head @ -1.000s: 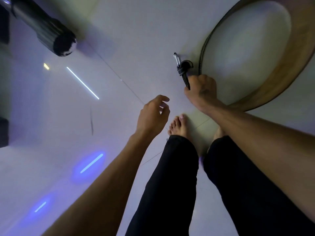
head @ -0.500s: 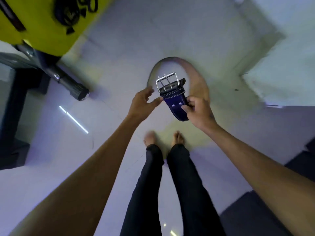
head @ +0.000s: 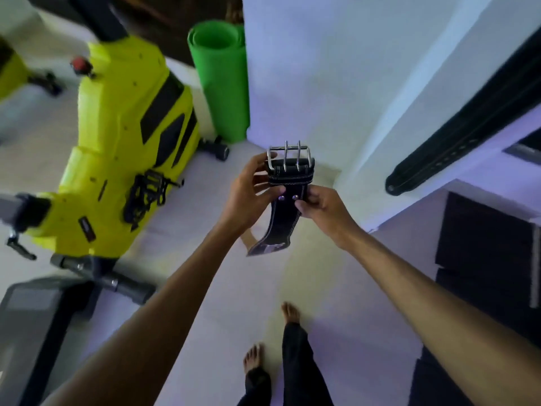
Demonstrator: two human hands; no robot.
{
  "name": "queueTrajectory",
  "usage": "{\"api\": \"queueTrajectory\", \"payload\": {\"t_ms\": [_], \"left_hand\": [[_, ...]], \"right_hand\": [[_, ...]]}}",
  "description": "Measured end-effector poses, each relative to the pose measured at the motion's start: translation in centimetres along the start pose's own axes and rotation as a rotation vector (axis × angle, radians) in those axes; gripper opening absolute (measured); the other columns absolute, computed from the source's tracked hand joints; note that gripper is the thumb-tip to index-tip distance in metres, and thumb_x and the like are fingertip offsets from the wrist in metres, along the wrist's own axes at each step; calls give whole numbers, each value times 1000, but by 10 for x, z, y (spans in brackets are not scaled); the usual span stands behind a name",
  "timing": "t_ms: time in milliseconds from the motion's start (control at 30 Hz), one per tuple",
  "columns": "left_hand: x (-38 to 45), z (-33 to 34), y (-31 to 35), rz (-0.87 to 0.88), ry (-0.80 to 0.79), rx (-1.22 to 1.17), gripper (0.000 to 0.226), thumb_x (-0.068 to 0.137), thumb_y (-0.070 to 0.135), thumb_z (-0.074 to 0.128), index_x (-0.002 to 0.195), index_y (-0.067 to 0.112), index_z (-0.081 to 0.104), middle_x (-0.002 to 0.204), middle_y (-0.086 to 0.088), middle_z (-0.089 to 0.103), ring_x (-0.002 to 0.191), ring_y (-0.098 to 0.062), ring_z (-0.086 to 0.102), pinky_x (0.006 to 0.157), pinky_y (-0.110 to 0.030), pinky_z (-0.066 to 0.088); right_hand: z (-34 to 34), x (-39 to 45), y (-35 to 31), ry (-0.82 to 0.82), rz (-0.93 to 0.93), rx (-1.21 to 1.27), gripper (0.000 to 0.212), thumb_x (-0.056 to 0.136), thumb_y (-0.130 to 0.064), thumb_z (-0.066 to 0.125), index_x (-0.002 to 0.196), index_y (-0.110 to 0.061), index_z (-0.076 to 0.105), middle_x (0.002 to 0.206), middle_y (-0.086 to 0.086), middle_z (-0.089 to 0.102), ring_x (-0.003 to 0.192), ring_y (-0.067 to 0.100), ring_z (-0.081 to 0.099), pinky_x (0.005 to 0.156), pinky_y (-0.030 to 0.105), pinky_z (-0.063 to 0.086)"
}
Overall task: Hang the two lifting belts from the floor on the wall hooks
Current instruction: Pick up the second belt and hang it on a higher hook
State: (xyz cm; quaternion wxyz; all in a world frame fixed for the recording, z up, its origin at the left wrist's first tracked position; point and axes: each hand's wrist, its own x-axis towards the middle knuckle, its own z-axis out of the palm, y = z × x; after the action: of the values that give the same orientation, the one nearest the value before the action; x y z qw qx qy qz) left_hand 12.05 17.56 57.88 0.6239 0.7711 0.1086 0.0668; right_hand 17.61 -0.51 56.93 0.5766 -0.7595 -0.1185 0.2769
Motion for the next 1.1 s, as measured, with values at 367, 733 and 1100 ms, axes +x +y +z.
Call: {"api": "queueTrajectory", "payload": {"t_ms": [367,733,1100], "left_hand": [[-36,28,190,438,-133,-15,61,84,-13,65,128,27,53,111,-1,68,93,-6,67,78,-16,53],[-78,132,391,757,-228,-239,45,84,-9,68,122,14,58,113,-9,71,97,-18,69,79,-28,59],[-111,166,536,916,-166,-324,42,85,-6,69,115,22,60,104,-8,71,91,-21,70,80,-39,62]], "right_hand": [[-64,-147,-144,324,-266,26,14,92,-8,66,106,-6,70,98,10,75,74,2,72,68,17,57],[-200,-284,-267,679,-576,10,15,87,-11,72,100,-3,71,82,4,74,73,9,69,71,27,55],[-228,-339,-265,842,-654,-108,25,82,-7,76,98,11,68,85,23,73,66,27,67,66,43,56]]}}
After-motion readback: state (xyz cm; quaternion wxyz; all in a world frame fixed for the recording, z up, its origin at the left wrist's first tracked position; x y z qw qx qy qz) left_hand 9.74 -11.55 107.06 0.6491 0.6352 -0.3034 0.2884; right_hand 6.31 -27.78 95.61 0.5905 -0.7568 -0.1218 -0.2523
